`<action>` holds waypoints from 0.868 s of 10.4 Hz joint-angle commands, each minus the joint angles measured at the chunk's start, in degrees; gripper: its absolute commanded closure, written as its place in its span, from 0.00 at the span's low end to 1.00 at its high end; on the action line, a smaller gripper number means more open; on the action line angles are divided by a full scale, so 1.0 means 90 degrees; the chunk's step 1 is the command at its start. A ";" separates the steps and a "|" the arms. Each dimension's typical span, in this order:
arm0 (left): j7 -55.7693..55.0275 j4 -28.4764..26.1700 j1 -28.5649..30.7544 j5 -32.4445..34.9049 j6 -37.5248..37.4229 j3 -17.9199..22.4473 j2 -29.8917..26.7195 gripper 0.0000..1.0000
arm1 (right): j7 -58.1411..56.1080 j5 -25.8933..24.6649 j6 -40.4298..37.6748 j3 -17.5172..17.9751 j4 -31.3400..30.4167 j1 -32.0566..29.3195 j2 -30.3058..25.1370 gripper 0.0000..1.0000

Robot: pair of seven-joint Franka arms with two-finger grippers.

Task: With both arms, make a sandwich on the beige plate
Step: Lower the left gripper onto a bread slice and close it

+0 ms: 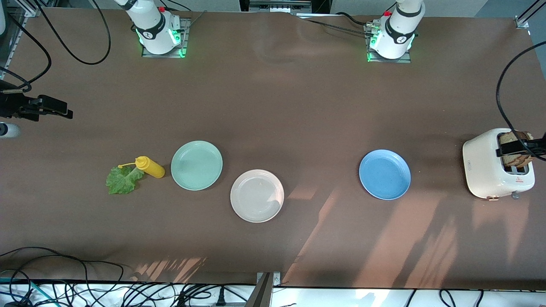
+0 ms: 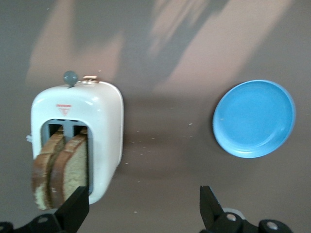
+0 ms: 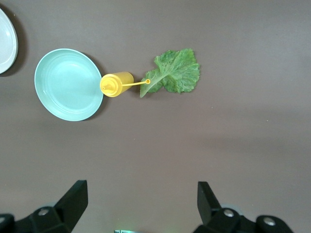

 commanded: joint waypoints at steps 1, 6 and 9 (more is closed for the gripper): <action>0.0524 0.0015 0.0216 0.0878 0.0037 -0.0074 0.0471 0.02 | 0.0029 0.0112 -0.0122 -0.0011 0.0119 -0.0037 0.0024 0.00; 0.0897 0.0035 0.0598 0.1283 0.0057 -0.0084 0.0981 0.02 | 0.0029 0.0122 -0.0064 -0.0108 0.0119 -0.0046 0.0044 0.00; 0.0897 0.0025 0.0588 0.1195 0.0047 -0.0103 0.0981 0.02 | 0.0029 0.0190 -0.0064 -0.0099 0.0129 -0.0027 0.0034 0.00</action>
